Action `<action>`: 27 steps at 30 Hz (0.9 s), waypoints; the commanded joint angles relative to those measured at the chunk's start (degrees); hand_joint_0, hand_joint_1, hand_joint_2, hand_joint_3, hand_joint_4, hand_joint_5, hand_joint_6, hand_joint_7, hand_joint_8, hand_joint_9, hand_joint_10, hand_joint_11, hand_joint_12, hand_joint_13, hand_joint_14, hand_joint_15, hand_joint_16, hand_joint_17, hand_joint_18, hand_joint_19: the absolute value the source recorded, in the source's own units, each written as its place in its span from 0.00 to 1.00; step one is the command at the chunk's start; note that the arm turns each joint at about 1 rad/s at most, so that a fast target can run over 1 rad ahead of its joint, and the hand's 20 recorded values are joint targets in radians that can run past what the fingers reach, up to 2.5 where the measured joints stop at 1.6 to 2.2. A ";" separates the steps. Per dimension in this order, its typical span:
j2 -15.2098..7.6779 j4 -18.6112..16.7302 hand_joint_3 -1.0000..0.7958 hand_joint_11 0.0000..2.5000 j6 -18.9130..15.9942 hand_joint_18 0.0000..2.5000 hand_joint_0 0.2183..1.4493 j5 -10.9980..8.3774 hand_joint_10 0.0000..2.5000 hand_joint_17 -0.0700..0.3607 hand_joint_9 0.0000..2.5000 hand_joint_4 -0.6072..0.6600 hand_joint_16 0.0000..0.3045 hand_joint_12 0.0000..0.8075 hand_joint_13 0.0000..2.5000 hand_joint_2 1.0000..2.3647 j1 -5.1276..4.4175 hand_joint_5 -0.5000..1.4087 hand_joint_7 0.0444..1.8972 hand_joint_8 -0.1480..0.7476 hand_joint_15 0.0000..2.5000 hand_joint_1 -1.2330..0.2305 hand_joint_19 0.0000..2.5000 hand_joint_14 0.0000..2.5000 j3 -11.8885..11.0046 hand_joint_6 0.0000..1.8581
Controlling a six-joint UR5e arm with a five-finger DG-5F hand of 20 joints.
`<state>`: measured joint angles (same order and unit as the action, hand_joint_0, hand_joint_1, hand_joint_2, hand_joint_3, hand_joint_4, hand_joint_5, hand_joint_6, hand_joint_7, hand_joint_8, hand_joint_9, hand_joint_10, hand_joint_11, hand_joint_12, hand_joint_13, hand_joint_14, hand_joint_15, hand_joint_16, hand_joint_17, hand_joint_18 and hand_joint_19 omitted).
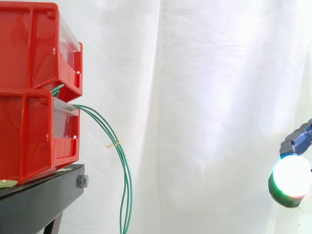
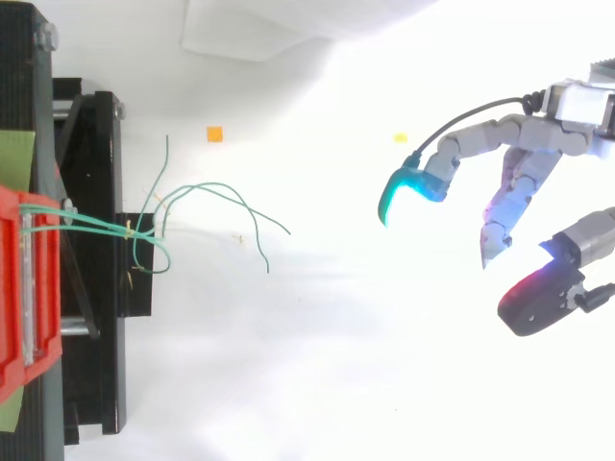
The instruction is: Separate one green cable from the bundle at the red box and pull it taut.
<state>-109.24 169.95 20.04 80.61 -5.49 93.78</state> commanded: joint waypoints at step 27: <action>0.00 0.64 0.28 0.23 -0.09 0.35 0.26 0.25 0.01 0.42 0.48 0.65 0.16 0.46 0.43 0.00 0.04 0.18 0.38 0.46 0.21 0.45 0.31 0.01 0.00 0.27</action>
<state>-109.23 170.11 19.92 80.83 -5.61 93.78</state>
